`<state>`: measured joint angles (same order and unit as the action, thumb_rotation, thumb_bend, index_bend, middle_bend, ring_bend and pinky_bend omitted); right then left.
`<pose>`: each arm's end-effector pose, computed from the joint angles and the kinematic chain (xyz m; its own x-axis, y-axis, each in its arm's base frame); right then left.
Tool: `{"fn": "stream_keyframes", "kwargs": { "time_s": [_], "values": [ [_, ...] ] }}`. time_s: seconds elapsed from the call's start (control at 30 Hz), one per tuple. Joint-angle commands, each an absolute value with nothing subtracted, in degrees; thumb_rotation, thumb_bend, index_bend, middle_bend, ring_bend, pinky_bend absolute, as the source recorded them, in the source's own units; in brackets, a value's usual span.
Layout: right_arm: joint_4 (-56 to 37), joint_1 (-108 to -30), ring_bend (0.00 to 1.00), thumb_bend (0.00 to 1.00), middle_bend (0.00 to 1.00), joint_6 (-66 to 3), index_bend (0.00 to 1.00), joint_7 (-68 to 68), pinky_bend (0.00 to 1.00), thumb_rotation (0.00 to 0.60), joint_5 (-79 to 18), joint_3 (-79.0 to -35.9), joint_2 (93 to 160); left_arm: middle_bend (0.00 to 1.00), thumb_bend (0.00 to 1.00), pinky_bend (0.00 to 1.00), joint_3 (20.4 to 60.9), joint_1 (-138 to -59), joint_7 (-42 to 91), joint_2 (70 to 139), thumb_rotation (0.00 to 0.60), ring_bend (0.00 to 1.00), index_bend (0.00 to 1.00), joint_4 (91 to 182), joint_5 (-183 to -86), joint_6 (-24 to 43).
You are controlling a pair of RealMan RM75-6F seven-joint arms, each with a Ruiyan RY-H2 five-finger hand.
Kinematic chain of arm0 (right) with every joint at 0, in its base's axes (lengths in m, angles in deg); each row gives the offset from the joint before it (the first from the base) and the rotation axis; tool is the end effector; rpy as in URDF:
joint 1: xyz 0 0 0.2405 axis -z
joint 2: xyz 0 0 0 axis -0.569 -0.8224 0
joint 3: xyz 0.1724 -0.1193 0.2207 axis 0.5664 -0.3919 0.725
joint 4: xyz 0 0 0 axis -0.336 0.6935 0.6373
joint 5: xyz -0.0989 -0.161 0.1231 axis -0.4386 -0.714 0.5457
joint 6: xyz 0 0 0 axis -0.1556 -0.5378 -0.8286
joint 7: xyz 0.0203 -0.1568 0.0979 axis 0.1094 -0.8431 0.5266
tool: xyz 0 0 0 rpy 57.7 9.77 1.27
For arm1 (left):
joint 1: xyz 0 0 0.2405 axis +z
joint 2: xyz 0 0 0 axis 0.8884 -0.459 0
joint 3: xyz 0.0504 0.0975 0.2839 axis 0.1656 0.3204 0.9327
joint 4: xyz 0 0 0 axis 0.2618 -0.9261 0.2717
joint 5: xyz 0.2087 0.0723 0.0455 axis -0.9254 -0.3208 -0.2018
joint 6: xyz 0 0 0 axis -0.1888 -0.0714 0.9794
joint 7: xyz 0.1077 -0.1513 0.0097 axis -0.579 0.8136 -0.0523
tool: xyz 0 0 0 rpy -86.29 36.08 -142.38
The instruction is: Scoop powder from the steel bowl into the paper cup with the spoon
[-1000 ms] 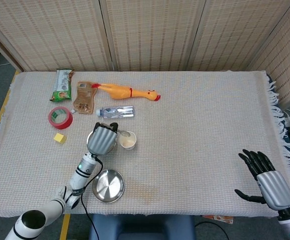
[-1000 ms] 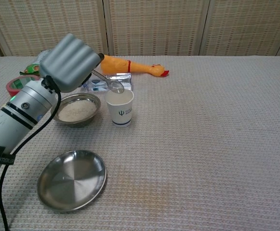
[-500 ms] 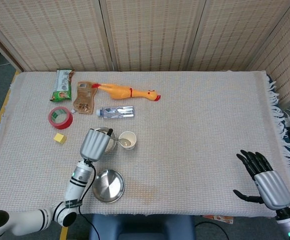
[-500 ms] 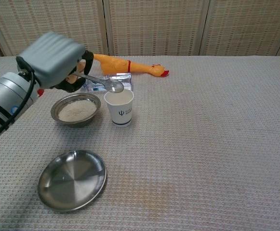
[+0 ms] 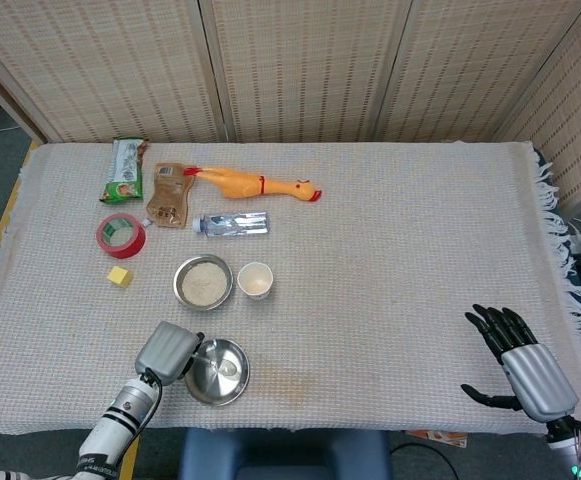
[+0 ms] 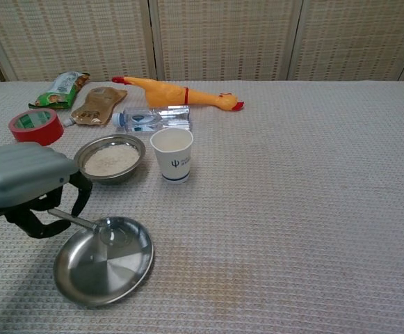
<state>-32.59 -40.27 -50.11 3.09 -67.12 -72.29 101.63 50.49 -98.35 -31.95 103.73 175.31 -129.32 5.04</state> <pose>-0.3254 -0.1949 0.1514 0.3708 -0.1771 0.9117 -0.9176 -0.2209 0.3304 -0.1851 0.2980 -0.0331 0.7346 0.2811 0.6175 0.6713 -0.4336 -0.6011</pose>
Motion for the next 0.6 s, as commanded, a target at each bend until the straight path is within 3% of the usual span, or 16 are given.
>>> {"fn": "stream_keyframes", "kwargs": {
  "time_s": [0.03, 0.2, 0.4, 0.6],
  "values": [
    [-32.61, -40.1, 0.0, 0.11, 0.0, -50.53, 0.0, 3.43, 0.0, 0.45, -67.32, -72.38, 101.42, 1.0, 0.4, 1.0, 51.96, -98.03, -33.1, 106.87, 0.6, 1.0, 0.7, 172.17, -127.67, 5.86],
    [-32.52, -40.21, 0.0, 0.11, 0.0, -50.34, 0.0, 3.85, 0.0, 0.45, -67.29, -72.45, 101.27, 1.0, 0.4, 1.0, 52.11, -98.48, -33.92, 108.64, 0.6, 1.0, 0.64, 170.56, -126.67, 5.66],
    [-32.53, -40.27, 0.0, 0.11, 0.0, -50.27, 0.0, 3.85, 0.0, 0.451, -67.03, -72.35, 101.27, 1.0, 0.4, 1.0, 52.3, -99.06, -34.55, 108.85, 0.6, 1.0, 0.36, 170.55, -125.54, 5.54],
    [-32.6, -40.29, 0.0, 0.11, 0.0, -50.11, 0.0, 3.43, 0.0, 0.451, -66.87, -72.33, 101.42, 1.0, 0.4, 1.0, 52.33, -99.06, -32.76, 108.04, 0.6, 1.0, 0.18, 171.21, -126.72, 5.2]
  ]
}}
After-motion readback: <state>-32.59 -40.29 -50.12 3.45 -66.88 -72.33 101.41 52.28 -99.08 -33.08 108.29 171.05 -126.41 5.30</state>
